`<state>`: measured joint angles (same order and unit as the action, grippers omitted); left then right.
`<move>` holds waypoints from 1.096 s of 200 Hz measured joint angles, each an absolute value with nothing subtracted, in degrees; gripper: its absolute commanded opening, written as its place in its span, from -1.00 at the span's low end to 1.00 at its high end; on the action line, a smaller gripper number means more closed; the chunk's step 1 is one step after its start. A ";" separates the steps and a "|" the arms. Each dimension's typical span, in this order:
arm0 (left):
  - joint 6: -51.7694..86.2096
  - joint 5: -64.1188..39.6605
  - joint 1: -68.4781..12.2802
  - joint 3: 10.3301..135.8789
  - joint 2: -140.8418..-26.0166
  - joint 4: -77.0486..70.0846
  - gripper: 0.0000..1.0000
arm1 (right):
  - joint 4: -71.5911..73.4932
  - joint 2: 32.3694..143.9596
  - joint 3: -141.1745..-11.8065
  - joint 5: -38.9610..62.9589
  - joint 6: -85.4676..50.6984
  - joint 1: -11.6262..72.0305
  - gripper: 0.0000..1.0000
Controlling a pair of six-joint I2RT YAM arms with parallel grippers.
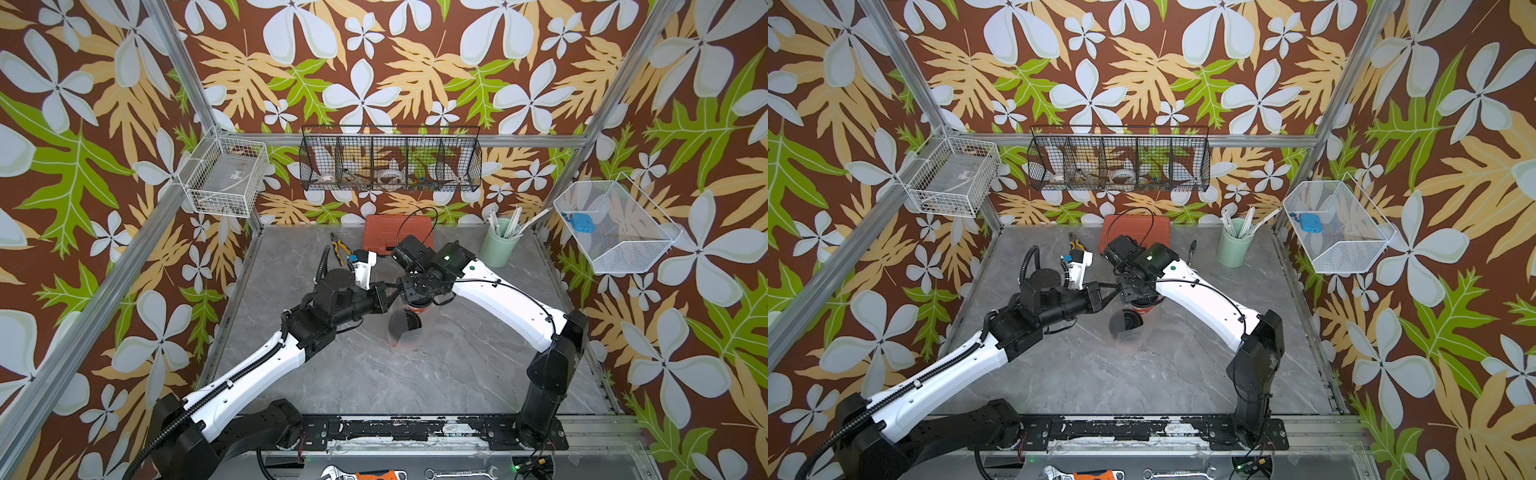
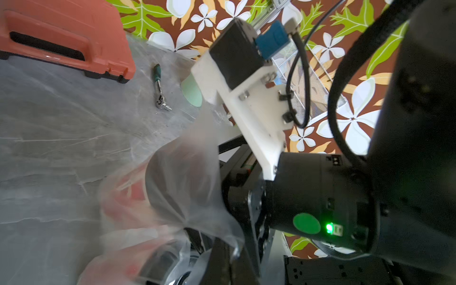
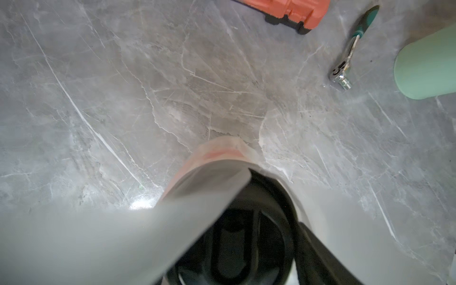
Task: Pack milk tea into plastic carrier bags
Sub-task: Place the milk tea cup in the plastic carrier bag, then adjust the plastic carrier bag at the center of the board.
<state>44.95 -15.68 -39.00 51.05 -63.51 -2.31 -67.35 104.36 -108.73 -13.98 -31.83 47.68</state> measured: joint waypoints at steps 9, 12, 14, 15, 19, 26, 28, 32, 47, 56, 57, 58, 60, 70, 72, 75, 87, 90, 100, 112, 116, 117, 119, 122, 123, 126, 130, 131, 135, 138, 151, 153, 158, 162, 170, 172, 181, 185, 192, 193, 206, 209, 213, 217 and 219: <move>45.06 -15.81 -39.07 51.07 -63.48 -3.36 -1.00 | -68.49 104.36 -109.91 -14.20 -31.40 47.59 0.58; 45.06 -15.92 -39.07 51.07 -63.46 -3.60 -1.00 | -68.73 104.29 -110.26 -14.28 -31.38 47.59 0.58; 45.06 -15.99 -39.07 51.09 -63.46 -3.77 -1.00 | -68.86 104.25 -110.39 -14.33 -31.33 47.57 0.59; 45.06 -16.01 -39.07 51.09 -63.48 -3.81 -1.00 | -68.90 104.25 -110.43 -14.35 -31.33 47.57 0.59; 45.06 -16.19 -39.07 51.09 -63.48 -4.12 -1.00 | -69.08 104.14 -110.63 -14.41 -31.27 47.55 0.59; 45.08 -16.40 -39.07 51.09 -63.53 -4.54 -1.00 | -69.12 103.92 -110.67 -14.37 -31.22 47.48 0.58; 45.10 -16.47 -39.07 51.09 -63.57 -4.60 -1.00 | -69.12 103.85 -110.61 -14.33 -31.20 47.48 0.58; 45.12 -16.62 -39.07 51.09 -63.68 -4.80 -1.00 | -69.04 103.70 -110.39 -14.22 -31.18 47.40 0.57; 45.30 -16.99 -39.07 51.07 -64.07 -4.80 -1.00 | -68.45 103.39 -108.95 -13.65 -31.09 47.11 0.55; 45.32 -16.97 -39.07 51.05 -64.47 -4.38 -1.00 | -68.20 103.42 -108.16 -13.41 -31.07 46.94 0.52; 45.32 -16.97 -39.07 51.05 -64.51 -4.32 -1.00 | -68.20 103.42 -108.12 -13.37 -31.07 46.94 0.52; 45.32 -16.97 -39.07 51.05 -64.53 -4.27 -1.00 | -68.18 103.44 -108.03 -13.30 -31.09 46.89 0.52; 45.34 -16.97 -39.07 51.05 -64.60 -4.12 -1.00 | -68.16 103.44 -107.94 -13.21 -31.09 46.87 0.51; 45.54 -16.78 -39.09 51.05 -64.71 -3.57 -1.00 | -67.72 103.50 -107.39 -12.69 -31.09 46.78 0.50; 45.60 -16.73 -39.09 51.05 -64.69 -3.51 -1.00 | -67.59 103.50 -107.31 -12.56 -31.09 46.78 0.49; 45.71 -16.60 -39.09 51.05 -64.66 -3.36 -1.00 | -67.42 103.50 -107.24 -12.40 -31.11 46.76 0.49; 45.67 -16.10 -39.09 51.22 -64.62 -2.79 -1.00 | -66.87 103.50 -107.22 -11.97 -31.07 46.74 0.47; 45.65 -15.94 -39.09 51.29 -64.62 -2.61 -1.00 | -66.78 103.50 -107.24 -11.88 -31.07 46.74 0.47; 45.41 -15.51 -39.11 51.51 -64.58 -2.13 -1.00 | -66.72 103.50 -107.63 -11.60 -31.05 46.74 0.48; 45.23 -15.05 -39.11 51.75 -64.25 -2.17 -1.00 | -66.87 103.50 -108.84 -11.35 -31.00 46.74 0.47; 45.19 -14.87 -39.11 51.81 -64.14 -2.42 -1.00 | -66.87 103.50 -109.25 -11.29 -31.00 46.74 0.47; 45.17 -14.85 -39.11 51.81 -64.12 -2.48 -1.00 | -66.89 103.50 -109.43 -11.27 -31.00 46.74 0.47; 45.08 -14.81 -39.11 51.81 -64.05 -2.63 -1.00 | -66.94 103.50 -109.69 -11.27 -30.98 46.74 0.47; 44.99 -14.76 -39.11 51.86 -63.96 -2.83 -1.00 | -67.00 103.50 -110.06 -11.27 -30.94 46.74 0.47; 44.99 -14.74 -39.11 51.88 -63.92 -2.92 -1.00 | -67.02 103.50 -110.15 -11.27 -30.94 46.74 0.47; 44.99 -14.68 -39.11 51.92 -63.83 -3.05 -1.00 | -67.13 103.50 -110.48 -11.31 -30.89 46.74 0.47; 44.99 -14.59 -39.11 51.96 -63.77 -3.27 -1.00 | -67.31 103.42 -110.93 -11.33 -30.85 46.74 0.47; 44.97 -14.57 -39.11 51.96 -63.75 -3.29 -1.00 | -67.35 103.42 -111.07 -11.38 -30.85 46.74 0.47; 44.93 -14.57 -39.11 52.01 -63.68 -3.53 -1.00 | -67.51 103.33 -111.42 -11.38 -30.85 46.74 0.47; 44.88 -14.61 -39.11 52.03 -63.66 -3.79 -1.00 | -67.68 103.20 -111.68 -11.46 -30.85 46.72 0.47; 44.86 -15.00 -39.11 52.01 -63.51 -5.34 -1.00 | -67.81 102.37 -112.25 -11.38 -30.85 46.57 0.47; 44.86 -15.14 -39.11 52.01 -63.48 -5.65 -1.00 | -67.79 102.17 -112.29 -11.33 -30.85 46.54 0.47; 44.86 -15.49 -39.11 51.92 -63.42 -6.24 -1.00 | -67.70 101.71 -112.29 -11.11 -30.92 46.50 0.46; 44.86 -15.79 -39.11 51.72 -63.37 -6.66 -1.00 | -67.66 101.32 -112.27 -10.92 -30.94 46.41 0.45; 44.88 -16.47 -39.11 51.57 -63.33 -7.88 -1.00 | -67.33 100.38 -112.01 -10.39 -31.03 46.22 0.42; 44.88 -16.64 -39.11 51.48 -63.31 -8.23 -1.00 | -67.29 100.22 -111.94 -10.31 -31.05 46.17 0.41; 44.27 -15.86 -39.09 51.20 -63.22 -8.43 -1.00 | -67.22 99.18 -111.37 -9.26 -31.09 45.89 0.31; 44.29 -14.63 -38.85 50.85 -63.22 -7.16 -1.00 | -67.09 98.63 -111.20 -8.08 -31.05 45.82 0.26; 44.51 -12.69 -38.35 49.93 -63.53 -4.23 -1.00 | -66.48 97.47 -110.96 -6.50 -31.03 45.91 0.19; 44.53 -12.43 -38.30 49.84 -63.57 -3.77 -1.00 | -66.41 97.36 -110.96 -6.37 -31.05 45.91 0.18; 44.88 -10.59 -38.13 48.42 -64.95 2.98 -1.00 | -65.23 96.07 -110.32 -4.01 -30.98 46.17 0.13; 44.86 -10.61 -38.15 48.23 -64.93 4.10 -1.00 | -64.99 95.98 -110.02 -3.55 -30.94 46.15 0.10; 44.86 -10.59 -38.15 48.03 -64.77 5.23 -1.00 | -64.71 95.98 -109.62 -3.25 -30.87 46.09 0.05; 44.86 -10.57 -38.15 47.99 -64.60 5.65 -1.00 | -64.53 96.07 -109.25 -3.11 -30.83 46.00 0.02; 44.86 -10.55 -38.15 47.99 -64.55 5.67 -1.00 | -64.42 96.14 -109.01 -3.01 -30.83 45.98 0.01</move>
